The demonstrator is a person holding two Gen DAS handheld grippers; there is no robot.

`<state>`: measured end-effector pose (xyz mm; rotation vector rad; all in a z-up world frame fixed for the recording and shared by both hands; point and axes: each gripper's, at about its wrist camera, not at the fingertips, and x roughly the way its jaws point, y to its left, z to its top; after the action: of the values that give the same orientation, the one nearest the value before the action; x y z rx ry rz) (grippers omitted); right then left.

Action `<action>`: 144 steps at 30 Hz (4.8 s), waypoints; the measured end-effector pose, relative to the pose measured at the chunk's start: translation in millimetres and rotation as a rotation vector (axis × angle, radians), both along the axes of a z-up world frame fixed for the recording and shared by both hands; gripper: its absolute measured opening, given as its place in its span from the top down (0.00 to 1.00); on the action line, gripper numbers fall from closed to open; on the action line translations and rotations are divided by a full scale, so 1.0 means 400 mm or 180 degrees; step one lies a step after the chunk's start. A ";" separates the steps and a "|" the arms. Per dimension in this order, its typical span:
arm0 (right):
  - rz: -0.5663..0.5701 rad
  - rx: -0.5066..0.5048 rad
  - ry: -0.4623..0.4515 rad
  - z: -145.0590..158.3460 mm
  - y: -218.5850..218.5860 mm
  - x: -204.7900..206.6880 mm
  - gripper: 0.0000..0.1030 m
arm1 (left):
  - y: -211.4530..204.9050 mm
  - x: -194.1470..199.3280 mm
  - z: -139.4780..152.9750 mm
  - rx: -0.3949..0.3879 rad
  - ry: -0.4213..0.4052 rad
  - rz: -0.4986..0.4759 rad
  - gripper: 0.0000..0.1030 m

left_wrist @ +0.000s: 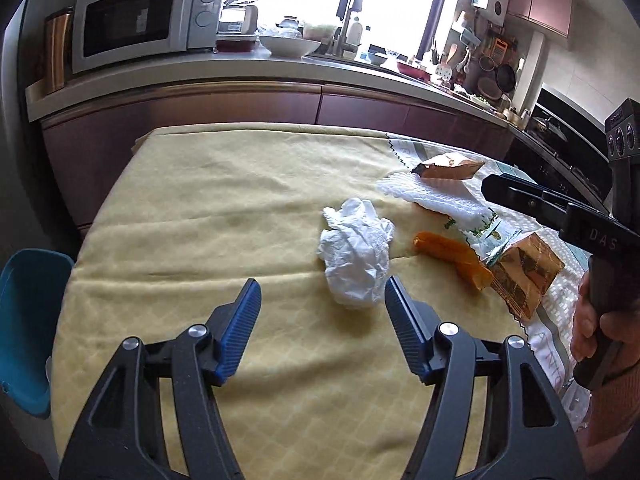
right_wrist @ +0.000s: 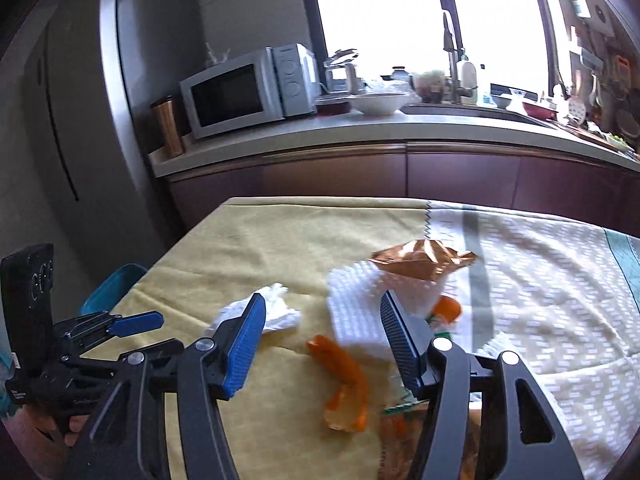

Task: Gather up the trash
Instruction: 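Move both open tools back to the table toward the crumpled tissue, then grasp the crumpled white tissue with the left tool while the right tool grasps a white foam net, then carry the tissue and foam net toward the teal bin with both tools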

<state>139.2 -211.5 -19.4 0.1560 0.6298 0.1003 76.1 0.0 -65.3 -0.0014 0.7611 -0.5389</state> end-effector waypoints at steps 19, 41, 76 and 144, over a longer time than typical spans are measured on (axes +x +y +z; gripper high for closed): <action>-0.0154 0.0134 0.0291 -0.097 -0.082 0.025 0.66 | -0.097 0.092 -0.045 0.0286 0.0366 -0.0049 0.66; 0.0707 0.0746 0.0168 -0.048 0.006 -0.014 0.88 | 0.052 0.012 0.026 -0.0083 0.0182 0.0195 0.95; 0.1316 0.1315 0.0041 -0.013 0.065 -0.014 0.88 | 0.234 -0.086 0.077 -0.0148 -0.0058 0.0578 0.96; 0.2615 0.0390 0.0306 -0.027 0.615 0.182 0.89 | 0.604 -0.106 0.066 -0.0031 -0.0111 0.1750 0.96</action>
<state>211.9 34.3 -30.3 0.0112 0.7530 0.9295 33.6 241.6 -38.9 -0.2044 0.6872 -0.0191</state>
